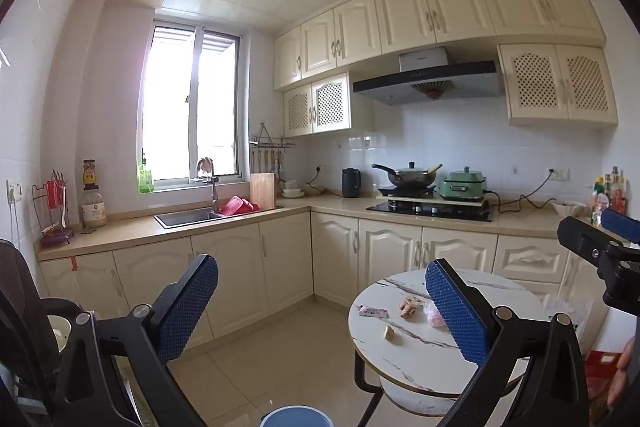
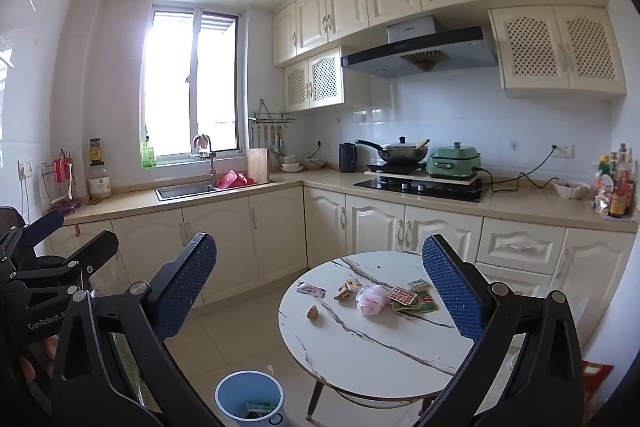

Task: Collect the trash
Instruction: 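Withdraw both tools from the bucket and return toward the table, then grasp the ginger root on the table with the left gripper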

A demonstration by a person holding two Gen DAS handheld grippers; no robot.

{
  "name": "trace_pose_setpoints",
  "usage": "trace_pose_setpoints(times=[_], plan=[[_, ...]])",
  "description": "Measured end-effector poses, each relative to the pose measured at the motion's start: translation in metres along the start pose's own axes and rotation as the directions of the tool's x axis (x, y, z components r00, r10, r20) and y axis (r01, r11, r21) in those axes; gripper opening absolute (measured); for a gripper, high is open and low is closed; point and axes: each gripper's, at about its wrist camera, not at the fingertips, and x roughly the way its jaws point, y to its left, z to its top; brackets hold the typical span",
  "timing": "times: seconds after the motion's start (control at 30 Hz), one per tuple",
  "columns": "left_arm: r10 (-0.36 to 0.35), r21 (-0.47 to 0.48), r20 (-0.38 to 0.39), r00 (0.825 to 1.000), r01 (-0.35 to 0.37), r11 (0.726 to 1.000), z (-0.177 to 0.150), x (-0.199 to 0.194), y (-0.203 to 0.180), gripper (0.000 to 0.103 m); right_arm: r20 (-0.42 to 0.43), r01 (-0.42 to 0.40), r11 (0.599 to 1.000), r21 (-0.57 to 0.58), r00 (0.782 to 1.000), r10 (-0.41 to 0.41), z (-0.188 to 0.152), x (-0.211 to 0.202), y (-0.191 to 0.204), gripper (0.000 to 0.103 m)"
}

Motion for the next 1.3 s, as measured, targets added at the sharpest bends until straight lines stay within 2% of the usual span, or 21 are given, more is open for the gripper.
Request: trace_pose_setpoints(times=[0.2, 0.37, 0.6, 0.93, 1.17, 1.23, 1.3], plan=[[-0.018, 0.003, -0.110, 0.994, 0.018, 1.000, -0.002, 0.053, -0.003, 0.102, -0.068, 0.052, 0.998, 0.046, 0.996, -0.049, -0.018, 0.035, -0.036, 0.103], [-0.041, -0.003, -0.227, 0.973, 0.041, 0.999, -0.010, 0.116, -0.017, 0.102, -0.170, 0.120, 0.989, 0.089, 0.980, -0.104, -0.048, 0.075, -0.081, 0.103], [-0.069, 0.014, -0.395, 0.916, 0.082, 0.997, -0.022, 0.223, -0.045, 0.102, -0.318, 0.194, 0.973, 0.129, 0.937, -0.144, -0.101, 0.136, -0.136, 0.103], [-0.116, 0.051, -0.543, 0.832, 0.171, 0.984, -0.032, 0.382, -0.085, 0.102, -0.481, 0.213, 0.972, 0.099, 0.865, -0.140, -0.149, 0.239, -0.189, 0.103], [-0.111, 0.093, -0.604, 0.789, 0.208, 0.974, -0.049, 0.489, -0.107, 0.100, -0.537, 0.186, 0.982, 0.031, 0.832, -0.141, -0.162, 0.310, -0.204, 0.103], [-0.123, 0.087, -0.610, 0.783, 0.221, 0.971, -0.052, 0.508, -0.109, 0.094, -0.555, 0.172, 0.985, 0.020, 0.821, -0.132, -0.165, 0.327, -0.203, 0.103], [-0.138, 0.074, -0.622, 0.771, 0.233, 0.970, -0.057, 0.528, -0.111, 0.088, -0.557, 0.146, 0.988, 0.041, 0.825, -0.098, -0.168, 0.340, -0.200, 0.103]])
